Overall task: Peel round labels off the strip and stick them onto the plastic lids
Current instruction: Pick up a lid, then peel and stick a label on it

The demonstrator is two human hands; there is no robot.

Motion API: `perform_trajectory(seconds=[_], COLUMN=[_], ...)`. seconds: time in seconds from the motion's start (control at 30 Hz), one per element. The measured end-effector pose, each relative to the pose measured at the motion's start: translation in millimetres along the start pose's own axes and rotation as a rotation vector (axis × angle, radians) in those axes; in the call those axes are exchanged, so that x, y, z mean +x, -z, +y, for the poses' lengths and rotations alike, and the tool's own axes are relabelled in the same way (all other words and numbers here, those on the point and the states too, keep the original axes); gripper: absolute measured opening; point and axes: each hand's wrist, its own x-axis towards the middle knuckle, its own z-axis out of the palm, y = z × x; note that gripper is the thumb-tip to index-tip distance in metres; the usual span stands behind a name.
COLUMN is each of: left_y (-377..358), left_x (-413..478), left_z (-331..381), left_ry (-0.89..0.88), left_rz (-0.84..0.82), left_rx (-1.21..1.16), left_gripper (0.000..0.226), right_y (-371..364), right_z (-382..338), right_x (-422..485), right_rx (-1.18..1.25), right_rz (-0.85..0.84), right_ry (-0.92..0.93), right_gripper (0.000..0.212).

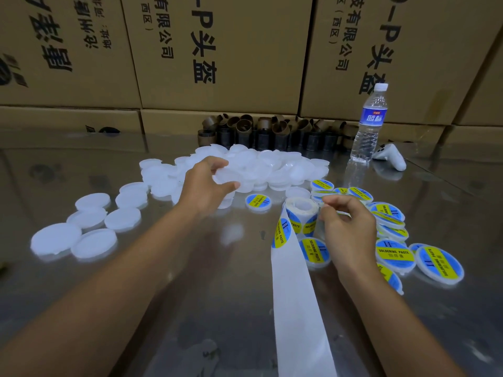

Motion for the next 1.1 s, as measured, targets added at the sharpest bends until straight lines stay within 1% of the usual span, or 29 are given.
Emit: perform_trajectory(seconds=[0.1, 0.2, 0.27, 0.33, 0.43, 0.47, 0.53, 0.57, 0.63, 0.73, 0.77, 0.83, 0.9, 1.1], left_y=[2, -2, -4, -5, -5, -5, -6, -8, -10, -12, -13, -16, -19, -26], left_x=[-25, -53, -65, -71, -73, -74, -74, -74, -73, -72, -72, -72, -71, -76], left_z=[23, 38, 44, 45, 45, 45, 44, 44, 43, 41, 41, 43, 46, 53], left_ry=[-0.102, -0.144, -0.175, -0.203, -0.228, -0.239, -0.255, -0.241, -0.156, 0.017, 0.065, 0.130, 0.146, 0.160], left_rz=[-0.080, -0.181, -0.241, -0.285, -0.321, -0.332, -0.350, -0.352, -0.337, -0.321, -0.332, -0.361, -0.388, -0.464], left_rx=[-0.112, -0.243, -0.305, -0.317, -0.319, -0.318, -0.344, -0.386, -0.510, -0.677, -0.733, -0.867, -0.964, -1.074], left_gripper=[0.049, 0.049, 0.050, 0.051, 0.053, 0.054, 0.057, 0.058, 0.056, 0.041, 0.036, 0.029, 0.026, 0.027], right_y=[-1, -1, -1, -1, 0, 0, 1, 2, 3, 4, 4, 3, 3, 2], right_z=[-6, -13, -16, -17, -16, -15, -16, -17, -19, -21, -21, -22, -23, -24], right_x=[-2, -6, -8, -9, -8, -7, -7, -7, -7, -6, -6, -7, -9, -14], right_rx=[0.069, 0.167, 0.199, 0.198, 0.111, 0.109, 0.183, 0.262, 0.436, 0.553, 0.563, 0.564, 0.548, 0.479], right_rz=[-0.074, -0.188, -0.277, -0.333, -0.380, -0.390, -0.411, -0.426, -0.450, -0.498, -0.518, -0.552, -0.577, -0.724], right_ry=[-0.005, -0.078, -0.109, -0.120, -0.111, -0.117, -0.175, -0.228, -0.342, -0.435, -0.450, -0.464, -0.465, -0.451], right_gripper=[0.022, 0.014, 0.013, 0.014, 0.014, 0.013, 0.012, 0.011, 0.011, 0.007, 0.004, 0.015, 0.025, 0.027])
